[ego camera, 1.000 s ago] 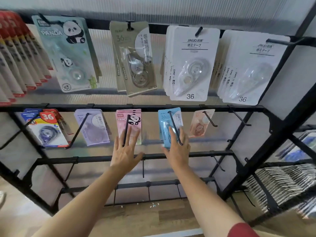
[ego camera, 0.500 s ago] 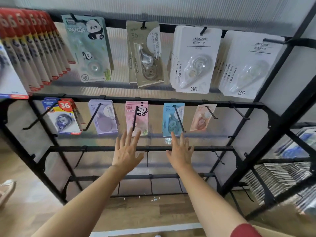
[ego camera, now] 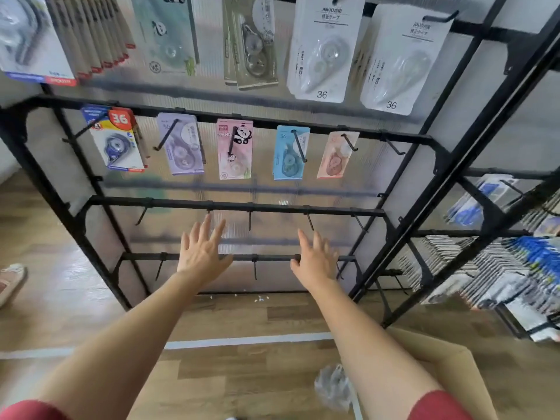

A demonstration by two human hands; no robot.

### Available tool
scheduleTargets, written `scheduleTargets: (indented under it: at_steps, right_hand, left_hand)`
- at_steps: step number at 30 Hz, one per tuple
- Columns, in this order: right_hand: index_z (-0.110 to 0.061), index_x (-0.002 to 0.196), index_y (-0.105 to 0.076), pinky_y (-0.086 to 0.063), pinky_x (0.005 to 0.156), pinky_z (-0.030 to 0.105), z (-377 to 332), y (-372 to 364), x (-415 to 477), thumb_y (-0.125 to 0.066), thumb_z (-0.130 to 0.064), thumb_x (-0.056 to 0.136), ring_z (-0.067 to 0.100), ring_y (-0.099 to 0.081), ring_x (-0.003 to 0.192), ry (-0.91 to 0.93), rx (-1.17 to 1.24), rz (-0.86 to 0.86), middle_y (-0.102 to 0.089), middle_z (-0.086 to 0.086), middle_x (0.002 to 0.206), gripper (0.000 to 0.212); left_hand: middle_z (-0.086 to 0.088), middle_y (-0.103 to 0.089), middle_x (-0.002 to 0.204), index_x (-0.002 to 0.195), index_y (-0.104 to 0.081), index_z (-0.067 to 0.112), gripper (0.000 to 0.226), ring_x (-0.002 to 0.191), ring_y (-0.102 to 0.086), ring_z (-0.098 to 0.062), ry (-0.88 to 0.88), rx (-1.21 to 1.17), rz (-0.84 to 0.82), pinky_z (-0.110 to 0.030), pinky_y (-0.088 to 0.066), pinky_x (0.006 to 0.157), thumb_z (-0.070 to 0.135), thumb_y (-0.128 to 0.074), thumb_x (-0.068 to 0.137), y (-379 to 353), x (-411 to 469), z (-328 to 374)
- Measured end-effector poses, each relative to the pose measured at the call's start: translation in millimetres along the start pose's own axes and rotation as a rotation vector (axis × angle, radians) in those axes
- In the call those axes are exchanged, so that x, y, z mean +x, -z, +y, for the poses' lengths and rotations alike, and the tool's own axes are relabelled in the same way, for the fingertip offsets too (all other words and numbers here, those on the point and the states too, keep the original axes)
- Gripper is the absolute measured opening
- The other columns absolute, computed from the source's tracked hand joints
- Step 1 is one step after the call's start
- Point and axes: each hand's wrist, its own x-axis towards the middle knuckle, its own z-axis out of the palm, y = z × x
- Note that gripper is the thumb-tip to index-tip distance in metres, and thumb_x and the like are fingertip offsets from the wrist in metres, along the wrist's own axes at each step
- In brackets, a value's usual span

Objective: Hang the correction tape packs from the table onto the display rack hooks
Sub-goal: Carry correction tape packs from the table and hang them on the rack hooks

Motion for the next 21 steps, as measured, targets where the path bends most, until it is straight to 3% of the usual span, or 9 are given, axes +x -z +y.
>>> scheduleTargets:
  at_steps: [4,12,21]
  right_hand:
    - [-0.026,0.153,-0.006,-0.017,0.115,0.055,6,-4,-34,-0.047,-0.038,0.098,0.034,-0.013,0.145,0.080,-0.002,-0.001,-0.006,0.012,0.159,0.070]
    - [-0.028,0.153,-0.004,-0.011,0.115,0.055,15,-27,-138,-0.046,-0.034,0.099,0.035,-0.008,0.146,0.206,0.063,-0.163,0.000,0.011,0.160,0.068]
    - [-0.028,0.153,-0.007,-0.009,0.116,0.056,-21,-53,-230,-0.048,-0.032,0.098,0.034,-0.005,0.146,0.403,0.031,-0.253,-0.002,0.011,0.160,0.069]
  left_hand:
    - [-0.009,0.009,0.160,0.153,0.003,0.025,0.081,0.147,0.002,-0.031,0.075,-0.025,0.029,-0.046,-0.004,0.118,0.047,-0.048,0.095,-1,-45,8]
    - [-0.005,0.008,0.160,0.153,0.000,0.028,0.083,0.147,0.003,-0.028,0.273,-0.133,-0.041,-0.045,-0.003,0.119,0.045,-0.053,0.092,-32,-183,25]
    - [-0.008,0.007,0.160,0.153,0.000,0.026,0.081,0.147,0.000,-0.030,0.467,-0.114,-0.018,-0.046,-0.004,0.118,0.044,-0.052,0.093,-40,-319,9]
